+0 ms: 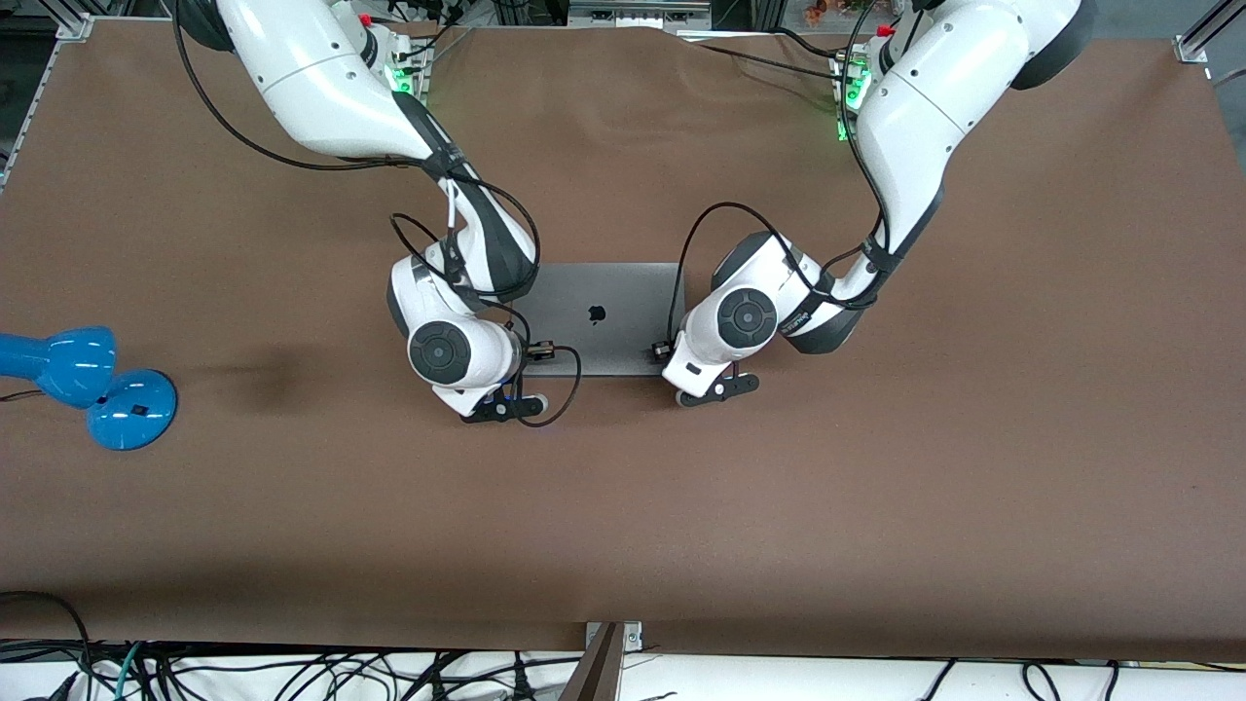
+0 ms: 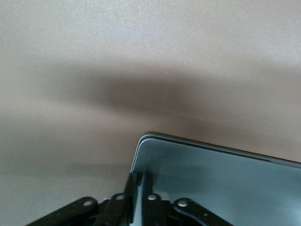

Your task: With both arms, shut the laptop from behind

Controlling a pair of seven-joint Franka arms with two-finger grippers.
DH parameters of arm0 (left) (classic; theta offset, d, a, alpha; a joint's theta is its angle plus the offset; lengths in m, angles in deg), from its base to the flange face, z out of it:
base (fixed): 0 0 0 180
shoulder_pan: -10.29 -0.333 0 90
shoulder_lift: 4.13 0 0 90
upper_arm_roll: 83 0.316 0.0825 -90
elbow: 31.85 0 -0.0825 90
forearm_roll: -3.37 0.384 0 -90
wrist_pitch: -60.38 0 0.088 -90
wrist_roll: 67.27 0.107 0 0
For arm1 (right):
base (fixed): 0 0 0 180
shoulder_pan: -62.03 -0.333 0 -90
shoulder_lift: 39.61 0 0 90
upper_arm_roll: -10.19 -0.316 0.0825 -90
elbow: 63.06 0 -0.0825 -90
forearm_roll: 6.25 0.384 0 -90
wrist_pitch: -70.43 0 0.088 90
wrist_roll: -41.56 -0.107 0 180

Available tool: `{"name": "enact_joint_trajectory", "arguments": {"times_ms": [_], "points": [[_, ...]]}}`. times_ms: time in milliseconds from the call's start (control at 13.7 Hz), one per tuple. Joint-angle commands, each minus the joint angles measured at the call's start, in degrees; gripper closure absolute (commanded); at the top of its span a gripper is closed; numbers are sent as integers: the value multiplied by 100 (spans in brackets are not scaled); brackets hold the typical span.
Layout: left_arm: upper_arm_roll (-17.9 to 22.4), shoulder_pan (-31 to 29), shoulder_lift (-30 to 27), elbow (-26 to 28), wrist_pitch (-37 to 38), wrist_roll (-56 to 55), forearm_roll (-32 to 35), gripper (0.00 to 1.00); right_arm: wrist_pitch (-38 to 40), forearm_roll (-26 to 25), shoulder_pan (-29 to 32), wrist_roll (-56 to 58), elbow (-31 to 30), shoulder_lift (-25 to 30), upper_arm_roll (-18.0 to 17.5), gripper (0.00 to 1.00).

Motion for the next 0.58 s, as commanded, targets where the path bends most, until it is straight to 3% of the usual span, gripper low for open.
{"name": "enact_joint_trajectory", "arguments": {"times_ms": [0, 219, 511], "points": [[10, -34, -48, -143, 45, -47, 193, 0, 521, -19, 35, 52, 238, 261, 3, 0], [19, -69, -478, -126, 527, -65, 167, 0, 881, -27, 219, 43, 238, 577, 64, 0], [150, -175, -1488, -64, 1765, 41, 176, 0, 1391, -36, 272, 34, 221, 929, 529, 0]]}}
